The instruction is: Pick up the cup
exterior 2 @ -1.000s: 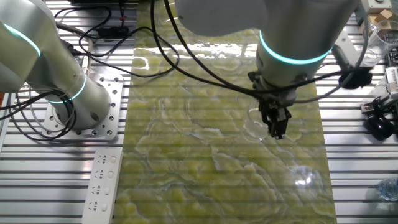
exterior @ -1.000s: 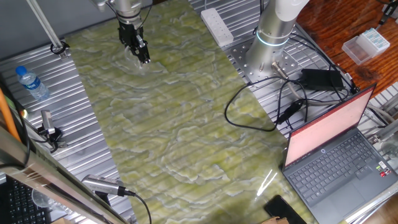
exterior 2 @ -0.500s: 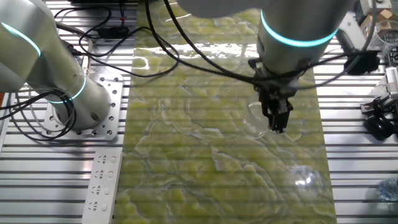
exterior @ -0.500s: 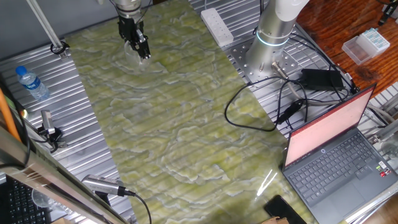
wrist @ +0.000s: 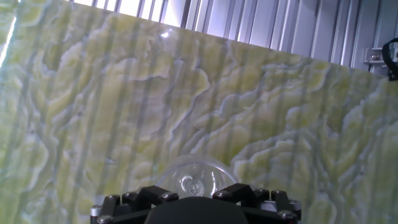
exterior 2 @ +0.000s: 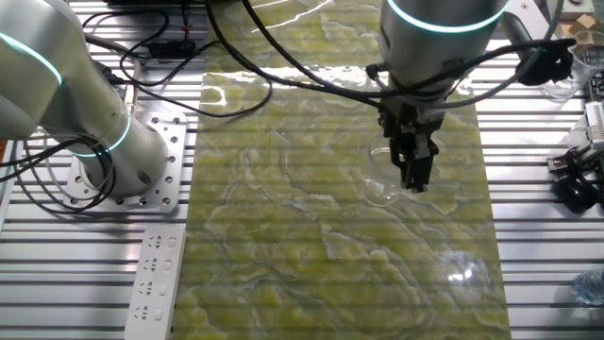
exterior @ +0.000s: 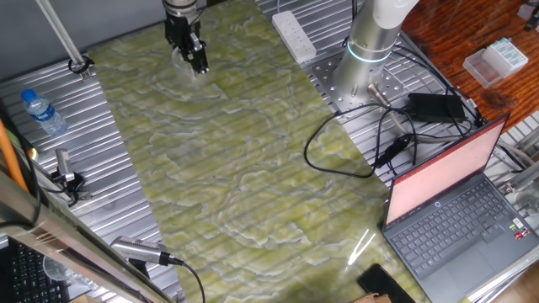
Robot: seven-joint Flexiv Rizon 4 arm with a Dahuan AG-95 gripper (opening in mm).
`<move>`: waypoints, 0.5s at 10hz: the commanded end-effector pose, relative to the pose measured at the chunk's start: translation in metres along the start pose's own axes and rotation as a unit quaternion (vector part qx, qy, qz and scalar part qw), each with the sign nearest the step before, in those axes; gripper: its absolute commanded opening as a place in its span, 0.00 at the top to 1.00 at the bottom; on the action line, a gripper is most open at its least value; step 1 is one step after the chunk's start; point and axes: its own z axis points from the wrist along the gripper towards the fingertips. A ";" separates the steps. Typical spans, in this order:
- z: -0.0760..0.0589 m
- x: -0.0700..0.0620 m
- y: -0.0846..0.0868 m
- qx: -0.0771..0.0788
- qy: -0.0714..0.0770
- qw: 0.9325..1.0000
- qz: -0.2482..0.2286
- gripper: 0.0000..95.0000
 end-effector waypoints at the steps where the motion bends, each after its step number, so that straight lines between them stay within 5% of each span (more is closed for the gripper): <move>1: 0.000 -0.001 0.000 -0.004 -0.008 1.000 -0.009 1.00; 5: 0.000 -0.001 0.000 -0.006 -0.014 1.000 -0.007 1.00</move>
